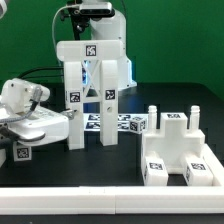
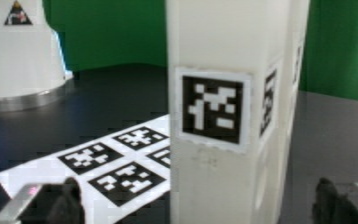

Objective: Assemble chair

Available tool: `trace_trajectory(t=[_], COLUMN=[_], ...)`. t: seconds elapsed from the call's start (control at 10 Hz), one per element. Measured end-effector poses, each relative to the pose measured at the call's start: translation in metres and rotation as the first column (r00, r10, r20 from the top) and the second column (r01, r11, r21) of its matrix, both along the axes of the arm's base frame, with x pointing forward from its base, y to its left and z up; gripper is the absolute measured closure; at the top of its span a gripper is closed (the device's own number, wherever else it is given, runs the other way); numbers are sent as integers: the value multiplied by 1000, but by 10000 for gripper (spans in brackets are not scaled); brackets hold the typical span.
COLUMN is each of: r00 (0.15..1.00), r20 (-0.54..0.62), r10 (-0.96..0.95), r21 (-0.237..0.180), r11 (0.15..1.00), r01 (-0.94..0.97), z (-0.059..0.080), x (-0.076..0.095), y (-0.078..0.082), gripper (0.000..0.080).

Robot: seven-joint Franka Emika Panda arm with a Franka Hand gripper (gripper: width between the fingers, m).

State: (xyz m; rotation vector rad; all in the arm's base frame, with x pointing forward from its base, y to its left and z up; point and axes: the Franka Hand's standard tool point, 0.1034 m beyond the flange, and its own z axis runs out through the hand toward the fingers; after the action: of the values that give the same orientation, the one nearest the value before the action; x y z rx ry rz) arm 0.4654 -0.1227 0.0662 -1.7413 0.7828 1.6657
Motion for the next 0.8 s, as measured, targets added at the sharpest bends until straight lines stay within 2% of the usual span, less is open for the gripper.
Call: trace_trajectory(t=[0.3,0.6,0.8], r00=[999,985,972], r20=[-45,-128,-100], r10=[-17,-113,-211], r21=[-13,-119,-146], r11=[1000,988,970], r01=[17,98,195], z=[0,-5,-11], x=[-1,13,20], y=[0,6,10], gripper=[150,150,150])
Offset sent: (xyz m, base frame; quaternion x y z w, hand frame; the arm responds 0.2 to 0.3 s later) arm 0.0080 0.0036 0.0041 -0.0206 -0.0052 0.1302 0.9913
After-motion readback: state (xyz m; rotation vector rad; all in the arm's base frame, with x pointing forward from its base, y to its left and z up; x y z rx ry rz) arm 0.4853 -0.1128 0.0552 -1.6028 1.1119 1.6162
